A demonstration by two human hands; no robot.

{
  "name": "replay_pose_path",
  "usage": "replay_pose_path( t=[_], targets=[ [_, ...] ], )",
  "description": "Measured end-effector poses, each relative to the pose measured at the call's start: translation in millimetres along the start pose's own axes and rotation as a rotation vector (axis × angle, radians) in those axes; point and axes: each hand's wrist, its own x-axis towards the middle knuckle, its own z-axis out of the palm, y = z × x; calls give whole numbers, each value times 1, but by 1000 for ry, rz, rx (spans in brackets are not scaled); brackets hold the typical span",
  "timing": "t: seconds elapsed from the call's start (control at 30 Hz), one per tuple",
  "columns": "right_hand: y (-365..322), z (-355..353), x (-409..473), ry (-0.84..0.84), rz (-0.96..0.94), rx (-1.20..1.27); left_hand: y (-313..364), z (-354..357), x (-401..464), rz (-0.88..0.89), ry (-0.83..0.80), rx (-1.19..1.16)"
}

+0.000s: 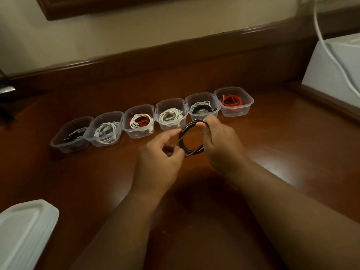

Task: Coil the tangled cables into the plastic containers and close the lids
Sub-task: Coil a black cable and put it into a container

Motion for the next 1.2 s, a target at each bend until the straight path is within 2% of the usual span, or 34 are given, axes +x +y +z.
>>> replay_pose_path(
  t=[0.07, 0.17, 0.23, 0.27, 0.33, 0.47, 0.53, 0.6, 0.67, 0.77, 0.87, 0.97, 1.1, 1.2],
  targets=[
    [4, -1, 1, -19, 8, -24, 3, -2, 2, -145, -54, -127],
    [10, -4, 4, -45, 55, -32, 9, -5, 6, -465, -111, -602],
    [9, -4, 4, -74, 104, 9, 9, -7, 8, -538, -138, -806],
    [7, -3, 5, -90, 150, 58, 7, -7, 8, -532, -156, -812],
    [4, -2, 7, -100, 308, 242, 3, -6, 7, -467, -172, -683],
    [-1, -9, 13, -16, 727, 929, 0, 0, 6, -260, -143, -349],
    [-7, -11, 12, -12, 783, 1168, -2, 4, 5, -238, -81, -333],
    [-14, -7, 9, -22, 782, 1272, -2, 9, 6, -235, 15, -354],
    [-20, 2, 5, -1, 769, 1251, 0, 14, 5, -288, 83, -460],
    [-24, 13, -2, 17, 718, 1054, 6, 20, 3, -480, 105, -806],
    [-28, 20, -8, -16, 698, 953, 12, 23, -1, -534, 116, -974],
    [-28, 25, -8, -36, 667, 980, 18, 27, -8, -496, 97, -984],
    [-24, 24, -8, -136, 631, 751, 16, 26, -9, -509, 117, -936],
    [-25, 22, -7, -146, 599, 674, 9, 25, -5, -504, 129, -892]
  ],
)
